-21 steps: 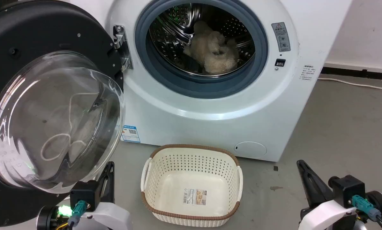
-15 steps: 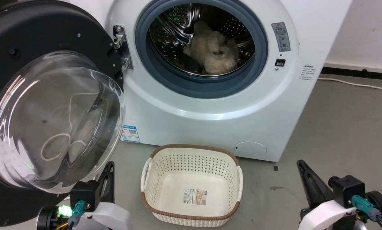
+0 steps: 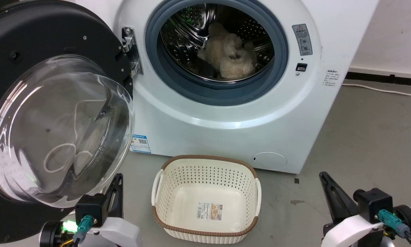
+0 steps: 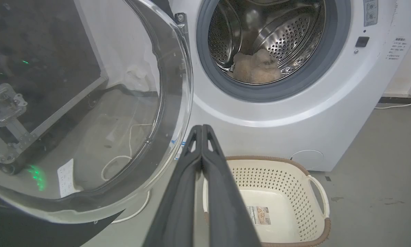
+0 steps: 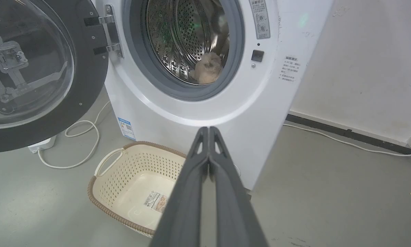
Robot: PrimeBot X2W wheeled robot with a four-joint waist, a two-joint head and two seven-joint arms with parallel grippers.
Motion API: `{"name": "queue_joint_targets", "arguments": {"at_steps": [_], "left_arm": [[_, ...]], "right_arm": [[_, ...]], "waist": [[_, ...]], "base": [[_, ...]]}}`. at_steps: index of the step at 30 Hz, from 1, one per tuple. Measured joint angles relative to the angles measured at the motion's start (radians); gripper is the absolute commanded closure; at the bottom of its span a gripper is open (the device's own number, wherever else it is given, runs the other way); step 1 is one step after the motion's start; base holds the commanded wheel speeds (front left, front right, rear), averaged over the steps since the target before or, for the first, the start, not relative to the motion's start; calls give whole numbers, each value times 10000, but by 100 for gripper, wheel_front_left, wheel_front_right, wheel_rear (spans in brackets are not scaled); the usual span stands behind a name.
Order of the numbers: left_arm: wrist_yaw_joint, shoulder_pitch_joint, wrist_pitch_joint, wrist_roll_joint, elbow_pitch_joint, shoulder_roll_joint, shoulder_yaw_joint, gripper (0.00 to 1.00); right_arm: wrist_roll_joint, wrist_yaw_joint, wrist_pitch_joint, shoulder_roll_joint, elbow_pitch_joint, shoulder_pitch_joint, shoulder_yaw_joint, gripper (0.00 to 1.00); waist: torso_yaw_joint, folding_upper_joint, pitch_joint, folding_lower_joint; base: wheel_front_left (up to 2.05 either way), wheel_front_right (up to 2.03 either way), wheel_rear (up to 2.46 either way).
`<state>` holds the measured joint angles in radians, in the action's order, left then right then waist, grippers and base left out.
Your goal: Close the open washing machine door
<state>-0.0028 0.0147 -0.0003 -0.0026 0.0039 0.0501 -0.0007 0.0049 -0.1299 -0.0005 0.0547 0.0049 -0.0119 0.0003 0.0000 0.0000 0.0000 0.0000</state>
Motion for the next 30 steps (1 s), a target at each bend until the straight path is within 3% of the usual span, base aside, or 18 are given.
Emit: {"name": "queue_joint_targets", "arguments": {"at_steps": [5,6,19,30], "left_arm": [[0,0,0,0,0,0,2,100],[-2,3,0,0,2,0,-2,0],[-2,10,-188,-2,4,0,-140,0],[-4,21,-451,-4,-12,10,-255,0]], "right_arm": [[0,0,0,0,0,0,0,100],[2,0,0,2,2,-2,2,0],[159,2,-199,10,44,-26,-88,0],[318,2,-441,17,73,-85,-90,0]], "waist": [[0,0,0,0],[0,0,0,1],[48,0,-6,0],[475,0,-97,1]], "base": [[0,0,0],[0,0,0],[0,0,0],[0,0,0]]}}
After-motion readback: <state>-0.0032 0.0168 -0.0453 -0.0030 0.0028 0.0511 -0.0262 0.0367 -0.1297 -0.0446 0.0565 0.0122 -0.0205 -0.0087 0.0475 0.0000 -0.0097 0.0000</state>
